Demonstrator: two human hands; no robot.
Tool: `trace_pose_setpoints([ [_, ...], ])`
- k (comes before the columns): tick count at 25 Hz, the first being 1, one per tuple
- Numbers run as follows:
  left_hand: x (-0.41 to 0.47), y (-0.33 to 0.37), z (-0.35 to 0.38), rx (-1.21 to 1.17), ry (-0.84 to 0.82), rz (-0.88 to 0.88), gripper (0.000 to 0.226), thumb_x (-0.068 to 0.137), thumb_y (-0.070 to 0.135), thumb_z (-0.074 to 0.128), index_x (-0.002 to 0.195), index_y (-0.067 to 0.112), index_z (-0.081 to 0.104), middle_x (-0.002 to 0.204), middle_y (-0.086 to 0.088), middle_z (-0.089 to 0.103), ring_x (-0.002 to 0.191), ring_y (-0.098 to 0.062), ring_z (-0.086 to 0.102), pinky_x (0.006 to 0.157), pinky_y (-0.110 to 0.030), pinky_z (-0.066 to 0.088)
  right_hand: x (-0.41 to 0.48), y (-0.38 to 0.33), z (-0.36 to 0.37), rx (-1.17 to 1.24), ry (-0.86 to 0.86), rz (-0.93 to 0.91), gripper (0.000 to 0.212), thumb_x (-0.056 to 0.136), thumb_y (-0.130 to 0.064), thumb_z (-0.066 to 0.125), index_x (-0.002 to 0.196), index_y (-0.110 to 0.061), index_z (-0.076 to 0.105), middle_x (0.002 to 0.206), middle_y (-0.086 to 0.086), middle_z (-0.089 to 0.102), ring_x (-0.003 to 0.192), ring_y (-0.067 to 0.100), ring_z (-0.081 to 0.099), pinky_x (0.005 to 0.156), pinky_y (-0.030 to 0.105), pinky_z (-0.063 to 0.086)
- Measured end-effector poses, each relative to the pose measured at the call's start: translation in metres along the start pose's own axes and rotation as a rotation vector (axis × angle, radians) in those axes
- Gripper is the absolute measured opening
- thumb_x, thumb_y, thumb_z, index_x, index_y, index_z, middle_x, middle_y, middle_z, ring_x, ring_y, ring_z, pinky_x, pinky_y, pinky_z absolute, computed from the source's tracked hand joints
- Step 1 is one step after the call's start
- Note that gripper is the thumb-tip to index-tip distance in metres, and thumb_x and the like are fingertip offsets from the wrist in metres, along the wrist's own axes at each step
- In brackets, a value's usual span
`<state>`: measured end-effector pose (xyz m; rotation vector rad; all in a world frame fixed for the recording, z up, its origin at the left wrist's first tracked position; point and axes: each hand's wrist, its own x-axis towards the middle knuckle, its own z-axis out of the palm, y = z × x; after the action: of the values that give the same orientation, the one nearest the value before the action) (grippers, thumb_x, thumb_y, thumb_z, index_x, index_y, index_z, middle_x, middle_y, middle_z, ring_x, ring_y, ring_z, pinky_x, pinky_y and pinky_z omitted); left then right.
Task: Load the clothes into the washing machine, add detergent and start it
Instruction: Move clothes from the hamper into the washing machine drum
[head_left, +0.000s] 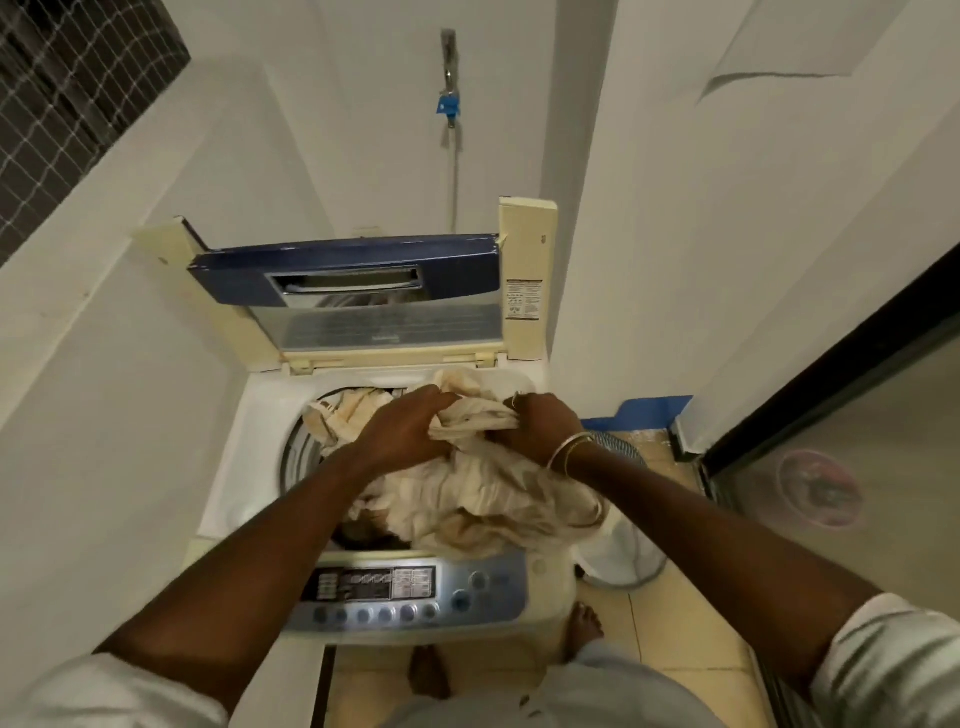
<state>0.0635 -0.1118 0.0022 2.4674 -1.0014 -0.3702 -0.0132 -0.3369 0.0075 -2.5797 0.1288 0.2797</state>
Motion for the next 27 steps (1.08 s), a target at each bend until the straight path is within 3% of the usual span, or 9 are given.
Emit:
trace_pose_setpoints([
  [4,-0.051,-0.051,-0.047,-0.173,0.237,-0.073,0.063,0.072,0.056,0.069,0.126,0.024,0.06,0.118,-0.001,0.065,0.106,-0.018,0.061,0.09,-0.037,0.05,0.027,-0.1,0.017,0.194,0.112,-0.106,0.023,0.091,-0.045,0.063,0.078,-0.026,0.06,0.085,0.003,0.068,0.083,0.024,0.063,0.071,0.03,0.039],
  [9,-0.096,-0.124,-0.052,-0.248,0.507,-0.315,0.06,0.079,0.064,0.061,0.107,0.011,0.06,0.103,-0.006,0.064,0.091,-0.018,0.06,0.08,-0.041,0.053,0.074,-0.183,0.081,0.287,0.207,-0.238,0.023,0.093,-0.026,0.059,0.109,-0.012,0.067,0.106,0.012,0.066,0.101,0.029,0.061,0.084,0.027,0.041],
  [11,-0.106,-0.148,-0.042,-0.207,0.432,-0.44,0.077,0.078,0.069,0.063,0.129,0.012,0.051,0.125,-0.016,0.058,0.11,-0.03,0.058,0.089,-0.052,0.053,0.086,-0.186,0.107,0.21,0.188,-0.153,0.038,0.093,-0.027,0.053,0.128,-0.013,0.058,0.121,0.011,0.062,0.114,0.029,0.057,0.097,0.034,0.044],
  [13,-0.117,-0.16,-0.032,-0.14,0.259,-0.571,0.107,0.074,0.059,0.076,0.156,0.023,0.018,0.158,-0.02,0.024,0.141,-0.039,0.033,0.111,-0.057,0.037,0.092,-0.169,0.13,0.041,0.149,0.049,0.054,0.093,-0.029,0.05,0.145,-0.016,0.04,0.143,0.01,0.049,0.132,0.031,0.044,0.108,0.05,0.039],
  [17,-0.124,-0.179,-0.013,-0.088,0.149,-0.31,0.095,0.079,0.064,0.07,0.155,0.033,0.021,0.163,-0.007,0.019,0.147,-0.028,0.026,0.116,-0.05,0.032,0.088,-0.123,0.145,0.022,0.199,0.434,0.055,0.095,-0.018,0.04,0.15,-0.017,0.032,0.153,0.014,0.033,0.139,0.038,0.032,0.106,0.055,0.04],
  [20,-0.111,-0.2,0.017,-0.011,-0.109,-0.163,0.106,0.07,0.085,0.056,0.156,0.033,0.021,0.164,-0.009,0.015,0.148,-0.032,0.023,0.114,-0.055,0.034,0.075,-0.108,0.159,0.109,0.297,0.16,0.051,0.094,-0.03,0.047,0.144,-0.023,0.04,0.147,0.011,0.041,0.135,0.032,0.042,0.106,0.043,0.044],
  [22,-0.098,-0.208,0.044,0.028,-0.23,-0.159,0.117,0.064,0.094,0.046,0.158,0.033,0.012,0.165,-0.011,0.007,0.15,-0.035,0.018,0.116,-0.057,0.03,0.066,-0.102,0.174,0.006,0.069,-0.05,0.078,0.088,-0.053,0.057,0.154,-0.028,0.024,0.161,0.014,0.019,0.147,0.036,0.022,0.116,0.05,0.032],
  [25,-0.061,-0.218,0.082,0.061,-0.283,-0.221,0.12,0.066,0.09,0.046,0.156,0.032,-0.009,0.166,-0.012,-0.004,0.152,-0.037,0.003,0.119,-0.057,0.023,0.084,-0.078,0.195,-0.168,-0.259,-0.052,0.122,0.063,-0.086,0.054,0.151,-0.045,-0.019,0.161,0.004,-0.029,0.147,0.04,-0.02,0.109,0.073,0.01],
  [27,-0.033,-0.223,0.097,0.155,-0.324,-0.3,0.125,0.069,0.081,0.057,0.157,0.025,-0.012,0.164,-0.02,-0.011,0.15,-0.045,-0.006,0.118,-0.062,0.018,0.109,-0.056,0.207,-0.18,-0.364,0.081,0.137,0.051,-0.091,0.058,0.144,-0.048,-0.032,0.157,0.004,-0.038,0.144,0.043,-0.025,0.107,0.076,0.008],
])
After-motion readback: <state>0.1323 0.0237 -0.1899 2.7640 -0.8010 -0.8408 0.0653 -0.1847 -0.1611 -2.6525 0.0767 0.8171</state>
